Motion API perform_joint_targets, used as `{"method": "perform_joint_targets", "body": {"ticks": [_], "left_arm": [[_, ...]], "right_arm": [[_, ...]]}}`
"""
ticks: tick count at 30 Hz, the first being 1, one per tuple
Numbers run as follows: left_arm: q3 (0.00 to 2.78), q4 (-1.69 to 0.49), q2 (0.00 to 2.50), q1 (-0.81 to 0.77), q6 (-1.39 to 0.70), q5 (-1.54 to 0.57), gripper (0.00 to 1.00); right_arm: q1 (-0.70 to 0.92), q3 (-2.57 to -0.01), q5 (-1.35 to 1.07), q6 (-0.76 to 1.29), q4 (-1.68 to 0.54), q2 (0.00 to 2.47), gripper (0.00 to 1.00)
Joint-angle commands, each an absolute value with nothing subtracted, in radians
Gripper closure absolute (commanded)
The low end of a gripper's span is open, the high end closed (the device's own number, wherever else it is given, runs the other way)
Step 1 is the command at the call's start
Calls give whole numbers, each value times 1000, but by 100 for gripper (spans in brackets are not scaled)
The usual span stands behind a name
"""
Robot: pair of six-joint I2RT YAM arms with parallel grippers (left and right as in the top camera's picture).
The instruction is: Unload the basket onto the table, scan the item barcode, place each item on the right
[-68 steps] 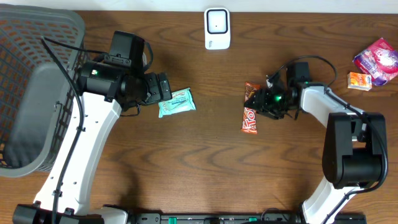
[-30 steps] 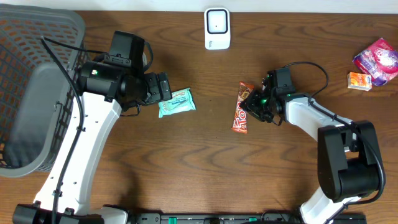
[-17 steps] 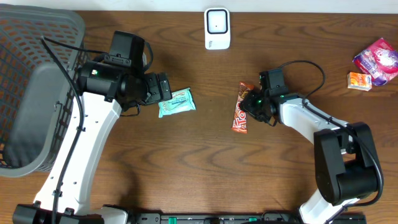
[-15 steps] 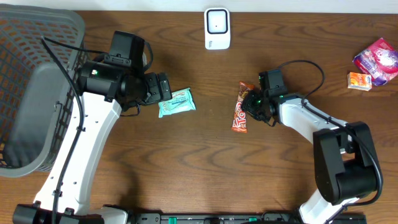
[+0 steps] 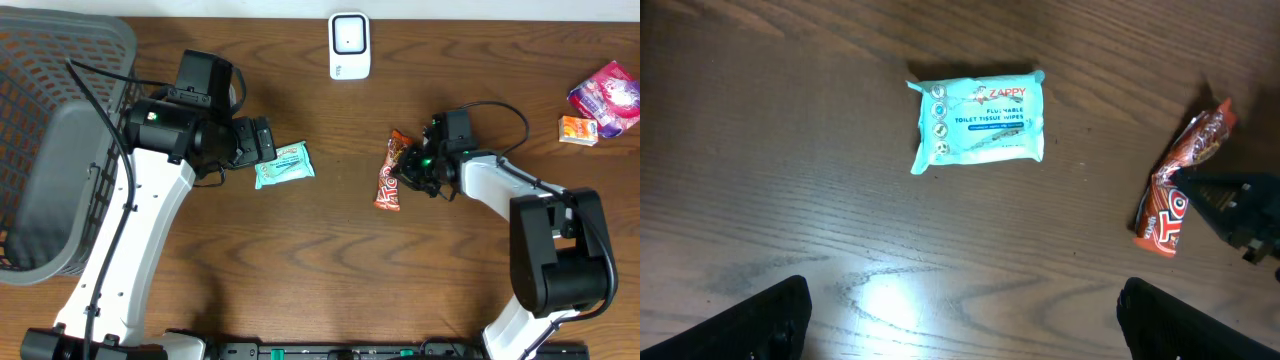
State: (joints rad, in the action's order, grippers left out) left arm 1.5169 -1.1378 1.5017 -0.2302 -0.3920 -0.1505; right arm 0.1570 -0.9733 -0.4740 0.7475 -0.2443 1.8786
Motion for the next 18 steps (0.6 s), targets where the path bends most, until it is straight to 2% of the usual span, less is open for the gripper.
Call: {"method": "perform_joint_targets", "body": {"ticks": [1, 9, 15, 18], "left_arm": [[1522, -1140, 1502, -228, -389, -141, 2], [1522, -1140, 1502, -228, -389, -141, 2], [1522, -1140, 1502, -228, -389, -141, 2], [1522, -1140, 1502, -228, -389, -141, 2]], "right_arm": [[130, -1017, -607, 716, -209, 1869, 99], [125, -1106, -620, 722, -110, 1855, 99], [125, -1106, -575, 868, 167, 1855, 99], [130, -1106, -479, 930, 311, 1855, 99]]}}
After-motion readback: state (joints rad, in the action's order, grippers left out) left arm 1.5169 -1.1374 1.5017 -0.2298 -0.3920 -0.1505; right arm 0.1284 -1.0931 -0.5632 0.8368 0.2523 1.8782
